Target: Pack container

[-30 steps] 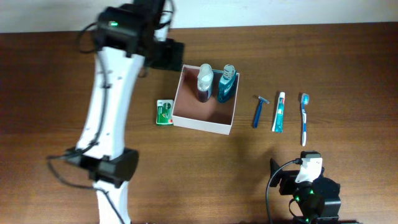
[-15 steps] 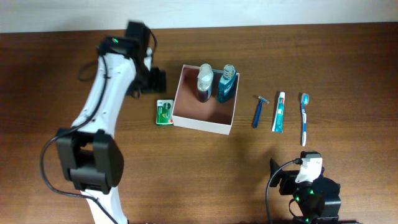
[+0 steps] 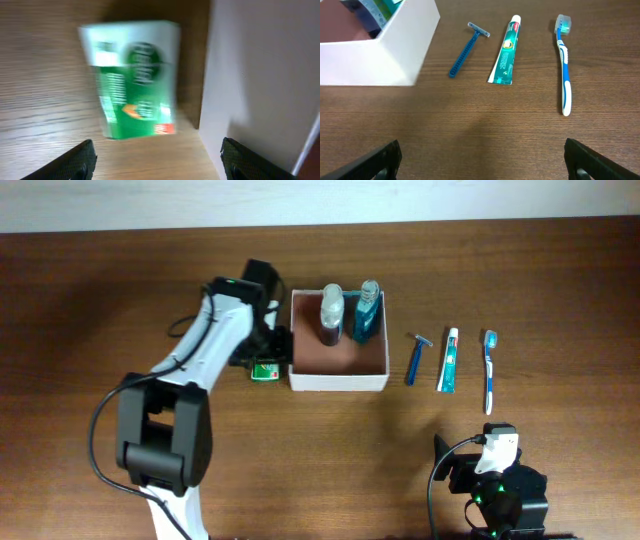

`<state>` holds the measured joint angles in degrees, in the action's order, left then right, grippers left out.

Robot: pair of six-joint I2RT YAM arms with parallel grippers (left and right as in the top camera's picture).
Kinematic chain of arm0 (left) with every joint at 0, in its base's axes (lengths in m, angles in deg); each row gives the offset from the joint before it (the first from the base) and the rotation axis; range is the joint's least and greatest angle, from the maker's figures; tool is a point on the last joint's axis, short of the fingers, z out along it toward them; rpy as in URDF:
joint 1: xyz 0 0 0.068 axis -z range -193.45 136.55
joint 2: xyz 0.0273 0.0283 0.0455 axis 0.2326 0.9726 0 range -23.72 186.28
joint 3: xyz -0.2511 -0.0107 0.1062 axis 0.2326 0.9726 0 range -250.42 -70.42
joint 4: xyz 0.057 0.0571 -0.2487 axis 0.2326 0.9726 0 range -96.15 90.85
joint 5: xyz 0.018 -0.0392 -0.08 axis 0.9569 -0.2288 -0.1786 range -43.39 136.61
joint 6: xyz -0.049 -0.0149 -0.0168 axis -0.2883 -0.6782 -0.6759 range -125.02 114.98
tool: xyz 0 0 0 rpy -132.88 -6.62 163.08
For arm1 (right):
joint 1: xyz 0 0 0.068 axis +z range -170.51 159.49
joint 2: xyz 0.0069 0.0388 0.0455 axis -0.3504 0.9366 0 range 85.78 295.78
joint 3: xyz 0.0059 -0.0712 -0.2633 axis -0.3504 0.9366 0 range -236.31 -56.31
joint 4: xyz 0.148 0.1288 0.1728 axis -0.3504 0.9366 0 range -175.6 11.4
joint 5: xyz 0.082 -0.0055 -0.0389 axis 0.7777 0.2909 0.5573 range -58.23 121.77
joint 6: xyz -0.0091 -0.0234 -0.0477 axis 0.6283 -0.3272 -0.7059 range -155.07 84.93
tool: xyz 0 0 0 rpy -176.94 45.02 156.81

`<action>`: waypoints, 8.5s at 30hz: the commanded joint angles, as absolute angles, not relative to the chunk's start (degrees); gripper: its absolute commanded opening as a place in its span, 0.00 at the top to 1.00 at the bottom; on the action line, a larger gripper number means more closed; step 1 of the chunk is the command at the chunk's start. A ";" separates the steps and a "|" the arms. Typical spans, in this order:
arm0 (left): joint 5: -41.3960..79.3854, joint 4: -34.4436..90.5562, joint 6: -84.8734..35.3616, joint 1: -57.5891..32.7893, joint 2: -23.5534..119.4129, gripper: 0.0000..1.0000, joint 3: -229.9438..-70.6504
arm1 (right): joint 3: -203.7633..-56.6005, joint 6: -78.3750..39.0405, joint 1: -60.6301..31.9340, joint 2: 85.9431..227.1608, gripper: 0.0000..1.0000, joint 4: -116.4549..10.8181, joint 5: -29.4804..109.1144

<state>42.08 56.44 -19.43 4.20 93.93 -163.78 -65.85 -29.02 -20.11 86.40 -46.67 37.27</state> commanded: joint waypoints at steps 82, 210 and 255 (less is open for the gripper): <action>40.59 61.62 -39.37 11.81 103.83 0.37 -191.41 | -65.54 -28.58 -20.54 85.96 0.01 -46.64 37.36; 51.17 90.53 -20.75 -3.17 63.48 0.01 -205.25 | -133.03 -8.72 -10.45 189.00 0.46 -39.30 33.23; 51.15 90.53 -20.72 -3.17 63.48 0.01 -205.25 | -137.65 -35.73 3.98 172.98 0.96 -33.49 37.53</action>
